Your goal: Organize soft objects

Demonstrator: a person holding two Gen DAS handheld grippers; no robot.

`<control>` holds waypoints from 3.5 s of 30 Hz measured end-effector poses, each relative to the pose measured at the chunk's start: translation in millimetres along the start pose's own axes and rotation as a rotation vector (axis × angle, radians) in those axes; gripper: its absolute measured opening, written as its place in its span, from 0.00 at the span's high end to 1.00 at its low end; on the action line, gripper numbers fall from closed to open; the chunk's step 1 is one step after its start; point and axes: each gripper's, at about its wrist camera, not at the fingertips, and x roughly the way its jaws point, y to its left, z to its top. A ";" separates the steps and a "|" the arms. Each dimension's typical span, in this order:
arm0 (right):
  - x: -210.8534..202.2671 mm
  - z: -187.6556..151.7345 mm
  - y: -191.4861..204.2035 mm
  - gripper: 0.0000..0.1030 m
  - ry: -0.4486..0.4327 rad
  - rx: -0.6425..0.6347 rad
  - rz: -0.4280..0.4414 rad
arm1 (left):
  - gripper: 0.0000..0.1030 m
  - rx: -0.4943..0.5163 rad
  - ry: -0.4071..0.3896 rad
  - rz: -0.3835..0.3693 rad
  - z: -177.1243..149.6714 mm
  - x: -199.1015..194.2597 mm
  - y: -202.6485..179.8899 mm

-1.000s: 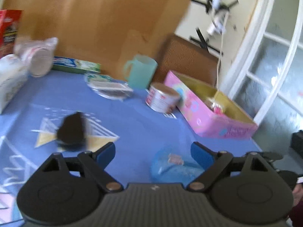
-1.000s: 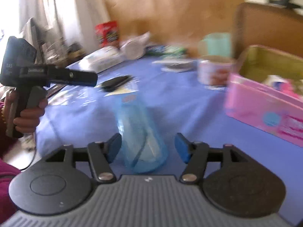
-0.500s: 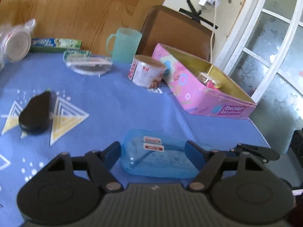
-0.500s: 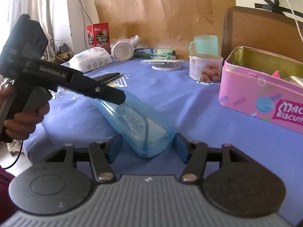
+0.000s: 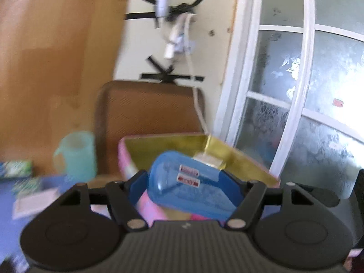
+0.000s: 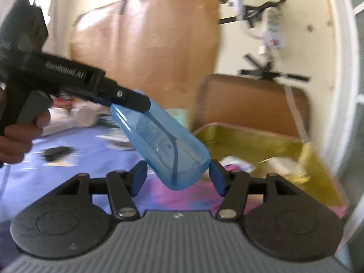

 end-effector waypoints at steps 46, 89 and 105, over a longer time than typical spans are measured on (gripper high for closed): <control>366.8 68.8 206.3 0.32 0.528 0.148 0.143 | 0.24 -0.444 -0.090 0.430 -147.6 -168.0 222.2; 29.4 -3.7 183.3 0.12 0.135 0.280 0.146 | 0.10 -0.314 0.025 0.657 -144.7 -147.6 206.6; 20.9 -8.5 191.3 0.17 0.064 0.235 0.104 | 0.00 -0.097 -0.104 0.876 -140.7 -154.7 167.7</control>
